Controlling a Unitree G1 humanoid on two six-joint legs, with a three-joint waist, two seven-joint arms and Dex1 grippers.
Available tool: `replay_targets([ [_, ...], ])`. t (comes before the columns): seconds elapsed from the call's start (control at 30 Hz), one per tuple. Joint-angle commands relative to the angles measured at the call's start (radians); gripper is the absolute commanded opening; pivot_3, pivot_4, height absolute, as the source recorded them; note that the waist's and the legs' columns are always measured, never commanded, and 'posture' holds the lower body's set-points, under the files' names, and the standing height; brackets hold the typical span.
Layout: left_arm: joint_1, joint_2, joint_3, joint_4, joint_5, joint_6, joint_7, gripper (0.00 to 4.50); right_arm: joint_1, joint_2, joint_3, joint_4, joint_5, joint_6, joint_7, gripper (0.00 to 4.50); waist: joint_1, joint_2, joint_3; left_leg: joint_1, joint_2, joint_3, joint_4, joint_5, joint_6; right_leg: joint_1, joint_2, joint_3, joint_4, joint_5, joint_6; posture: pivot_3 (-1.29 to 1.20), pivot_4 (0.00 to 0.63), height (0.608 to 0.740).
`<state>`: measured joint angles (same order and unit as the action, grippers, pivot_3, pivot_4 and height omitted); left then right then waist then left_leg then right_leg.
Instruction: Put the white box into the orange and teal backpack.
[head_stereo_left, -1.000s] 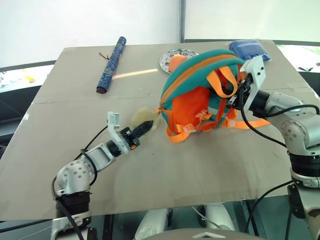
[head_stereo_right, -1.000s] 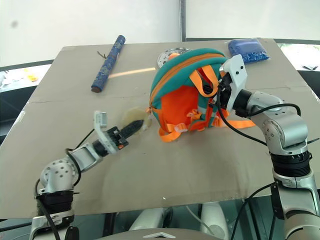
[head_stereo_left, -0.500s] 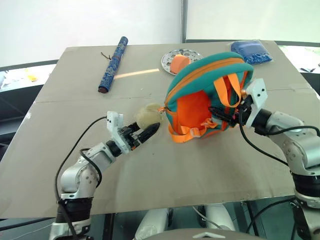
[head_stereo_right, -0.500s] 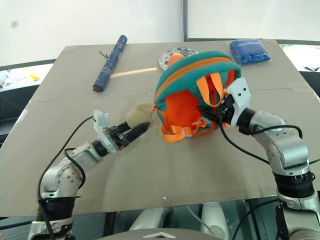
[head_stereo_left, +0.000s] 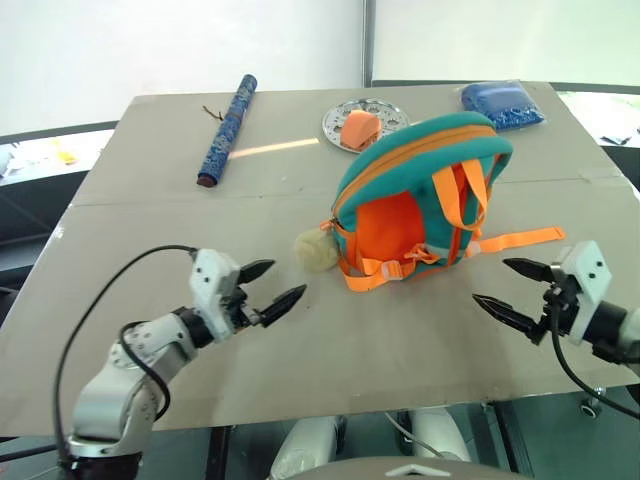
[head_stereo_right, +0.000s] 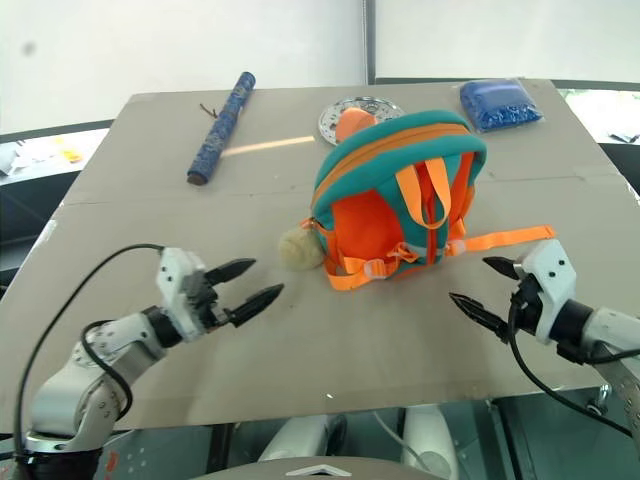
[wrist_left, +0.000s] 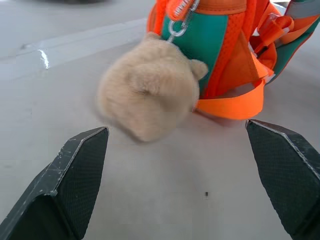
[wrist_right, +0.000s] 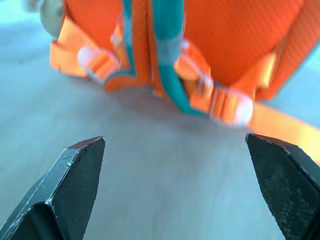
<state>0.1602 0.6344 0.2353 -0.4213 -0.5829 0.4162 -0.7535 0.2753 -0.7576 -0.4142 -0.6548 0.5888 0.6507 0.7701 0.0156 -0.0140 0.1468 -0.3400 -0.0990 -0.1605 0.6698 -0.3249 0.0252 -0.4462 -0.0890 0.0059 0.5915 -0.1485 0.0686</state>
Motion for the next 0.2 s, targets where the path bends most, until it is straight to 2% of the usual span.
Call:
replay_targets([
  [0.03,0.058,0.042,0.069,-0.007,0.009,-0.041,-0.053,4.5,0.089,0.001,-0.067,-0.028,-0.048,-0.074,0.019,4.43,-0.001,0.0,0.0,0.001,0.0,0.002,0.0,0.0,0.0,0.0,0.0,0.0,0.0,0.0,0.0,0.0,0.15,0.733],
  [0.2,0.086,0.064,0.078,0.01,0.021,-0.05,-0.086,4.5,0.118,0.004,-0.084,-0.008,-0.052,-0.093,0.016,4.43,-0.001,-0.001,0.0,0.005,0.001,0.009,-0.001,-0.001,0.002,0.002,0.001,0.007,0.0,0.0,0.001,0.0,0.15,0.733],
])
